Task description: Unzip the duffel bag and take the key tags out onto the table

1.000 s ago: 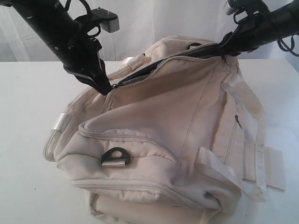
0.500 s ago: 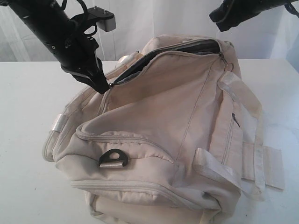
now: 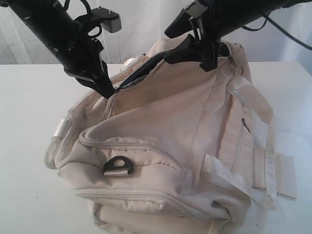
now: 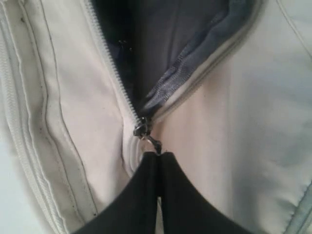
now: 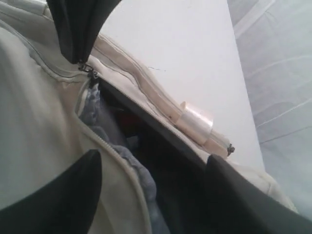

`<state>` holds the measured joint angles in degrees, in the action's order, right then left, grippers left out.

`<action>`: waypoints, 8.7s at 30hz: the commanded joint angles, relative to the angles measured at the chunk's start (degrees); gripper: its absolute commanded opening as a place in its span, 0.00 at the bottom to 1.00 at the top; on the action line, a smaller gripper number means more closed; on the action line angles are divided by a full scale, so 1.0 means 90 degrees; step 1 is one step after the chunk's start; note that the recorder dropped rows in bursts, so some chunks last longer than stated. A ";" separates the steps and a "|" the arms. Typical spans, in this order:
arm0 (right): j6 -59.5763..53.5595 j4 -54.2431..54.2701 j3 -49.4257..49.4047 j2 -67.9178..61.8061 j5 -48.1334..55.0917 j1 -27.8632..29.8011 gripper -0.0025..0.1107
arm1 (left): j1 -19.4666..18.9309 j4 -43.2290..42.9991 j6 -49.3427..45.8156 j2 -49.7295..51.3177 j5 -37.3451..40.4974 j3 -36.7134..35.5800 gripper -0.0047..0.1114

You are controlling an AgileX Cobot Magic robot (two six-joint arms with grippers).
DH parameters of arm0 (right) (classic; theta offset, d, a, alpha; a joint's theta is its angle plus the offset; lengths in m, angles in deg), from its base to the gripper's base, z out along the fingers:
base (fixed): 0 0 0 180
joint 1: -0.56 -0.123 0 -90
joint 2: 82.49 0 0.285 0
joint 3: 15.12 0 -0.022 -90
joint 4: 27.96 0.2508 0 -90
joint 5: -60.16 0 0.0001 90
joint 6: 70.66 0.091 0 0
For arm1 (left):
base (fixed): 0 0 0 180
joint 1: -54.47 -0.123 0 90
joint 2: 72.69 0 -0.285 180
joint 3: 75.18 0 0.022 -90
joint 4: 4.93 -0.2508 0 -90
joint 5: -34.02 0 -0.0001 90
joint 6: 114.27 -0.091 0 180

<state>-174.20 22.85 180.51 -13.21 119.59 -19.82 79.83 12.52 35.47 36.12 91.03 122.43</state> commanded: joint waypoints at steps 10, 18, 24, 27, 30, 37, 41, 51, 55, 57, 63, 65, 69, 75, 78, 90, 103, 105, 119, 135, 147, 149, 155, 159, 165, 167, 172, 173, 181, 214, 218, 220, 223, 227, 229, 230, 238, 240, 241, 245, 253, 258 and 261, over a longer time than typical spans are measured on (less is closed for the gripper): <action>0.0045 -0.0086 -0.0026 -0.0423 0.0170 -0.0022 0.38 | -0.0008 0.0343 -0.0191 -0.0105 0.0457 -0.0043 0.04; 0.0317 -0.0015 -0.0026 -0.0685 -0.1332 -0.0022 0.02 | -0.0008 0.0344 -0.0209 -0.0105 0.0443 -0.0043 0.04; 0.0712 -0.0015 -0.0026 -0.0766 -0.2716 -0.0022 0.02 | -0.0008 0.0404 -0.0210 -0.0105 0.0429 -0.0043 0.04; 0.0712 0.0009 -0.0026 -0.0784 -0.3100 -0.0022 0.02 | -0.0008 0.0496 -0.0210 -0.0105 0.0444 -0.0043 0.04; 0.0712 0.0022 -0.0026 -0.0793 -0.3230 -0.0022 0.02 | -0.0008 0.0521 -0.0186 -0.0105 0.0474 -0.0043 0.04; 0.0738 0.0037 -0.0026 -0.0890 -0.3834 -0.0022 0.02 | -0.0008 0.0525 -0.0186 -0.0105 0.1127 -0.0043 0.04; 0.0935 0.0037 -0.0026 -0.0905 -0.4009 -0.0022 0.02 | -0.0008 0.0534 -0.0186 -0.0105 0.1439 -0.0043 0.04; 0.1061 0.0037 -0.0026 -0.0920 -0.4297 -0.0010 0.02 | -0.0008 0.0770 -0.0289 -0.0452 0.1439 -0.0196 0.04; 0.1107 0.0011 -0.0026 -0.0959 -0.4407 -0.0010 0.02 | -0.0008 0.0679 -0.0271 -0.0842 0.1439 -0.0194 0.04; 0.1133 0.0011 -0.0026 -0.0977 -0.4394 -0.0010 0.02 | -0.0008 0.0530 -0.0133 -0.1058 0.1439 -0.0194 0.04; 0.1280 -0.0025 -0.0026 -0.0991 -0.4484 -0.0010 0.02 | -0.0008 0.0512 0.0056 -0.1490 0.1439 -0.0459 0.04; 0.1395 -0.0025 -0.0026 -0.0991 -0.4515 -0.0010 0.02 | -0.0008 0.0599 0.0085 -0.1610 0.1439 -0.0687 0.04; 0.1591 -0.0041 -0.0026 -0.0991 -0.4700 -0.0010 0.02 | -0.0008 0.0879 0.0100 -0.1825 0.1439 -0.1209 0.04; 0.1701 -0.0041 -0.0026 -0.0991 -0.4806 -0.0010 0.02 | -0.0008 0.1601 -0.0186 -0.1979 0.1439 -0.1810 0.04; 0.1704 -0.0041 -0.0026 -0.0991 -0.4859 -0.0010 0.02 | -0.0008 0.1747 -0.0343 -0.2008 0.1439 -0.1914 0.04; 0.2062 -0.0029 -0.0026 -0.1029 -0.5461 -0.0010 0.02 | -0.0008 -0.0592 0.0377 -0.2165 0.1035 -0.1945 0.04; 0.2439 -0.0007 -0.0026 -0.1017 -0.4651 -0.0010 0.26 | -0.0008 0.0401 0.0364 -0.2161 0.0371 -0.1945 0.04; 0.2558 -0.0020 -0.0026 -0.1017 -0.4522 -0.0010 0.46 | -0.0008 0.0530 0.0364 -0.2161 0.0371 -0.1945 0.04; 0.5820 -0.2308 -0.0026 0.0202 -0.2993 -0.0010 0.68 | -0.0008 0.1064 0.0444 -0.2213 0.1096 -0.1716 0.66; 0.6720 -0.2523 -0.0026 0.0606 -0.0899 -0.0010 0.60 | -0.0008 0.0628 0.1956 -0.2775 0.0059 -0.3483 0.66; 0.6708 -0.2537 -0.0026 0.0606 -0.0658 -0.0010 0.60 | -0.0008 0.0728 0.1655 -0.2775 -0.2015 -0.4592 0.07; 0.6708 -0.2537 -0.0026 0.0606 -0.0658 -0.0010 0.60 | -0.0008 0.0017 0.1906 -0.2786 -0.2125 -0.4592 0.04; 0.6708 -0.2537 -0.0026 0.0606 -0.0747 -0.0010 0.60 | -0.0008 -0.3196 0.3512 -0.2786 -0.2142 -0.4165 0.04; 0.6708 -0.2537 -0.0026 0.0606 -0.0879 -0.0010 0.60 | -0.0008 -0.5499 0.3941 -0.2774 -0.2350 -0.3605 0.04; 0.6708 -0.2537 -0.0026 0.0606 -0.0915 -0.0010 0.60 | -0.0008 -0.8041 0.3806 -0.2151 -0.4149 -0.3415 0.04; 0.6708 -0.2537 -0.0026 0.0606 -0.0915 -0.0010 0.60 | -0.0008 -0.8803 0.3836 -0.1745 -0.4291 -0.3415 0.04; 0.6696 -0.2471 -0.0026 0.0606 -0.1297 -0.0035 0.60 | -0.0008 -0.8464 0.4274 -0.1780 -0.3297 -0.3127 0.24; 0.6696 -0.2471 -0.0026 0.0606 -0.1355 -0.0049 0.60 | -0.0008 -0.8275 0.4274 -0.1851 -0.3309 -0.3075 0.31; 0.6696 -0.2471 -0.0026 0.0606 -0.1228 -0.0064 0.60 | -0.0008 -0.7466 0.4274 -0.2405 -0.3286 -0.2967 0.62; 0.5885 -0.1905 -0.0026 0.0594 -0.1487 -0.0249 0.60 | -0.0091 -0.2513 0.2636 -0.0984 -0.0007 0.0368 0.59; 0.5178 -0.1949 -0.0026 0.0594 -0.1795 -0.0518 0.60 | -0.0272 -0.2400 0.2519 -0.0404 0.0380 0.1202 0.59; 0.5178 -0.1980 -0.0026 0.0581 -0.2120 -0.0677 0.60 | -0.0316 -0.2416 0.2505 -0.0373 0.0209 0.1327 0.59; 0.5178 -0.2031 -0.0026 0.0493 -0.2485 -0.0851 0.60 | -0.0325 -0.2548 0.2505 -0.0398 -0.0046 0.1326 0.59; 0.5178 -0.2054 -0.0026 0.0242 -0.2555 -0.0994 0.60 | -0.0325 -0.2623 0.2810 -0.0398 0.0099 0.1230 0.59; 0.5178 -0.2054 -0.0026 0.0112 -0.2588 -0.1031 0.60 | -0.0325 -0.2876 0.3054 -0.0398 0.0178 0.1107 0.59; 0.5178 -0.2054 -0.0026 0.0064 -0.2588 -0.1041 0.60 | -0.0341 -0.3080 0.3270 -0.0398 0.0189 0.1052 0.59; 0.5192 -0.2008 -0.0026 -0.0086 -0.2561 -0.1093 0.60 | -0.0396 -0.3241 0.4281 -0.0398 -0.0796 0.0355 0.59; 0.5192 -0.2008 -0.0026 -0.0086 -0.2502 -0.1093 0.60 | -0.0396 -0.3283 0.4475 -0.0398 -0.1076 0.0184 0.59; 0.5192 -0.2008 -0.0026 -0.0086 -0.2474 -0.1093 0.60 | -0.0396 -0.3319 0.4572 -0.0381 -0.1116 0.0123 0.59; 0.5192 -0.2008 -0.0026 -0.0086 -0.2475 -0.1093 0.60 | -0.0396 -0.3360 0.4943 -0.0230 -0.1104 0.0053 0.59; 0.5192 -0.2008 -0.0026 -0.0086 -0.2477 -0.1093 0.60 | -0.0396 -0.3360 0.5553 0.0102 -0.1453 0.0053 0.59; 0.5192 -0.2008 -0.0026 -0.0086 -0.2465 -0.1093 0.60 | -0.0396 -0.3360 0.5552 0.0249 -0.1531 0.0053 0.43; 0.5192 -0.2008 -0.0026 -0.0086 -0.2426 -0.1093 0.60 | -0.0396 -0.3360 0.5552 0.0249 -0.1688 0.0053 0.35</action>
<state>-127.19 4.58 180.18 -14.11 97.28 -29.63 76.41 -18.15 84.74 38.36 77.16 123.29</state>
